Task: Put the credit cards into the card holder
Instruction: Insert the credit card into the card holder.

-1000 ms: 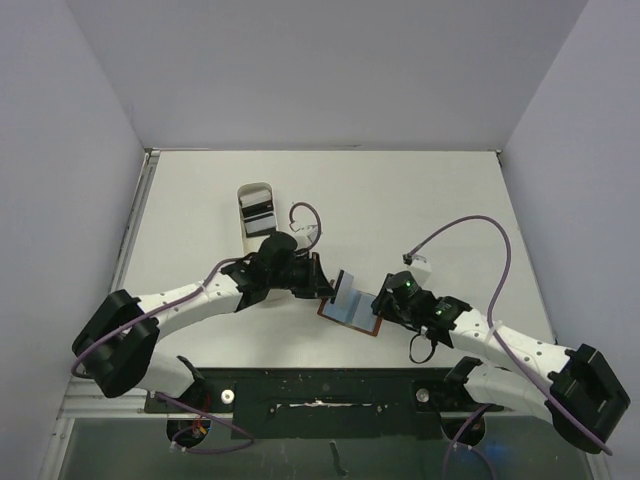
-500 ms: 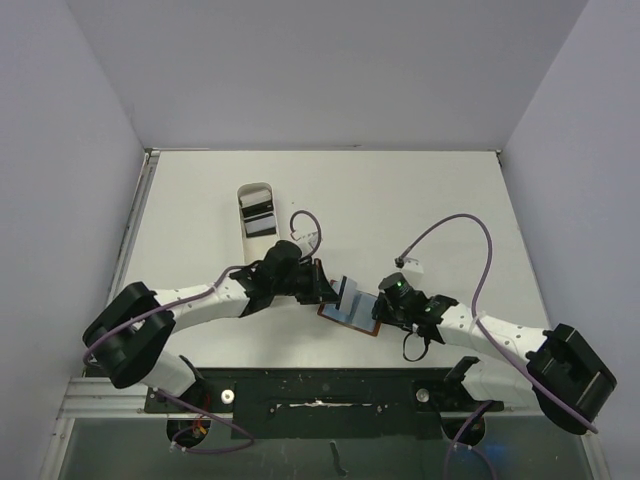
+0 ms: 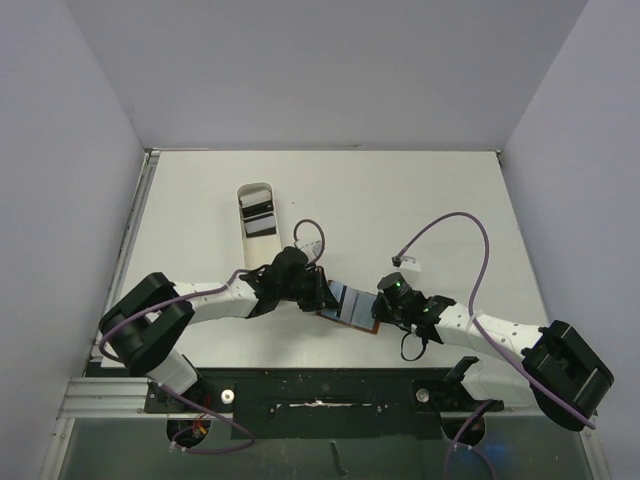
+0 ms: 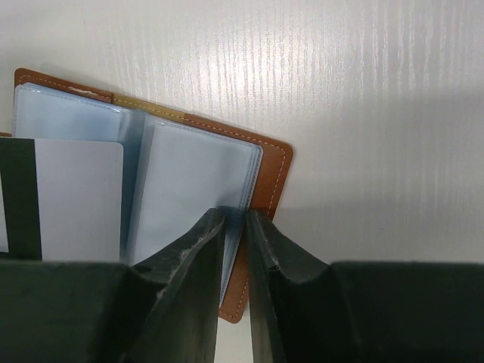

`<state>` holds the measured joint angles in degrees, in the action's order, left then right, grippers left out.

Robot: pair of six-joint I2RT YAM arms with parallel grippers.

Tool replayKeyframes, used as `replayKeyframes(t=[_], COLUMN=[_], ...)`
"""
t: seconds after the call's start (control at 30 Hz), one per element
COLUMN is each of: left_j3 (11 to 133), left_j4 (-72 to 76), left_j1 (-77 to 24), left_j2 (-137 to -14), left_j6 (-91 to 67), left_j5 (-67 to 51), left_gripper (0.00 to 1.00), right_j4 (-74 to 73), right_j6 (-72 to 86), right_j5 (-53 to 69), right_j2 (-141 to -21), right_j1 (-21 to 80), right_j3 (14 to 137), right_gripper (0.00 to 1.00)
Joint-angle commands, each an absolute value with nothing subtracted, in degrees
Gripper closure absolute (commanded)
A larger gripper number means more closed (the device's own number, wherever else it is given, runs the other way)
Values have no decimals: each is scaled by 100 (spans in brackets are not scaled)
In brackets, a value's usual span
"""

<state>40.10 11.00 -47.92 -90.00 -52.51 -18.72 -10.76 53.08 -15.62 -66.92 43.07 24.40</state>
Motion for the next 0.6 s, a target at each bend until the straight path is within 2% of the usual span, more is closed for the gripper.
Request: replayKeyframes(t=[0.0, 0.57], left_j3=[4087, 4212], left_j4=[1516, 1510], left_j1=[-4816, -4808], left_j2=[-9071, -9616], left_j6=[-5300, -5126], left_j5=[-1960, -2097], left_gripper=[100, 100], right_j4=[-1095, -1090], right_j6=[5202, 5212], right_j5=[-1747, -1783], right_j2=[-6733, -6593], right_j1=[4275, 4289], right_j3=[2305, 2170], right_gripper=[81, 81])
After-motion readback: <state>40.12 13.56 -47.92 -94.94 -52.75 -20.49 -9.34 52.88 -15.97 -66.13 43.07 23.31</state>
